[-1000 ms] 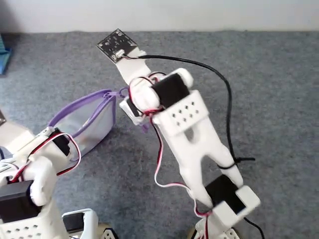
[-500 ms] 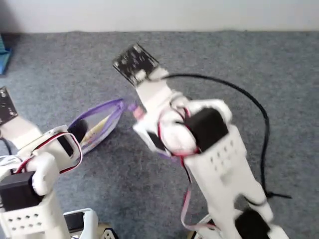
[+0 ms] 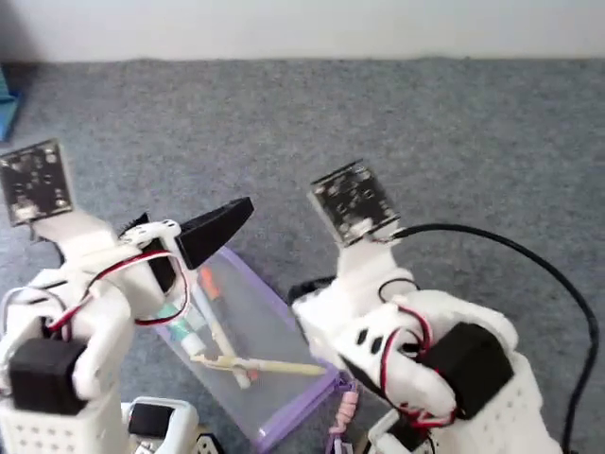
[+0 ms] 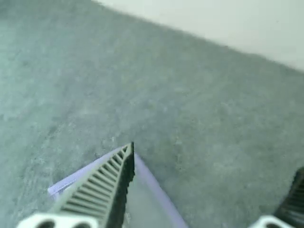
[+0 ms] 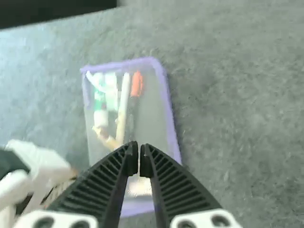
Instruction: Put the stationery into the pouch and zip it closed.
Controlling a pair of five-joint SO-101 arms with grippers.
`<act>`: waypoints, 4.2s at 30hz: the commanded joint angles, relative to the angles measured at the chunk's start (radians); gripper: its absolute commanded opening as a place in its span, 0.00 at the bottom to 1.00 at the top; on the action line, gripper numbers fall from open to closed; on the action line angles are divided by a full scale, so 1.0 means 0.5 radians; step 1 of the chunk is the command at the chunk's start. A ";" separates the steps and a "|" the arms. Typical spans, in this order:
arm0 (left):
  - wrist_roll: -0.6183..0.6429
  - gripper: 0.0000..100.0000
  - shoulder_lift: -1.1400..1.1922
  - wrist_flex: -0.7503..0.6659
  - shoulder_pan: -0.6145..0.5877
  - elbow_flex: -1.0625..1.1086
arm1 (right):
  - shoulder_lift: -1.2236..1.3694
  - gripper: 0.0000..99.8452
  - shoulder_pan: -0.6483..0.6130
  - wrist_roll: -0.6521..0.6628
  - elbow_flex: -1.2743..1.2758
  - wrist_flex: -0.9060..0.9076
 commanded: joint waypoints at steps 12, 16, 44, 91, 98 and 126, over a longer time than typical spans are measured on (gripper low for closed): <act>0.037 0.47 -0.006 0.405 -0.549 -0.183 | -0.017 0.01 0.290 -0.037 0.341 0.164; 0.037 0.47 -0.006 0.405 -0.807 -0.180 | 0.048 0.01 0.290 -0.064 0.626 0.250; 0.028 0.47 -0.003 0.408 -1.258 -0.176 | 1.560 0.01 -0.035 -0.135 0.718 -0.054; 0.037 0.47 -0.006 0.405 -1.264 -0.180 | 1.999 0.18 -0.078 -0.236 -0.052 -0.213; 0.037 0.47 -0.006 0.405 -1.264 -0.180 | 1.999 0.18 -0.075 -0.227 0.396 -0.631; 0.037 0.47 -0.009 0.405 -1.264 -0.189 | 0.833 0.01 0.109 0.153 0.282 -0.677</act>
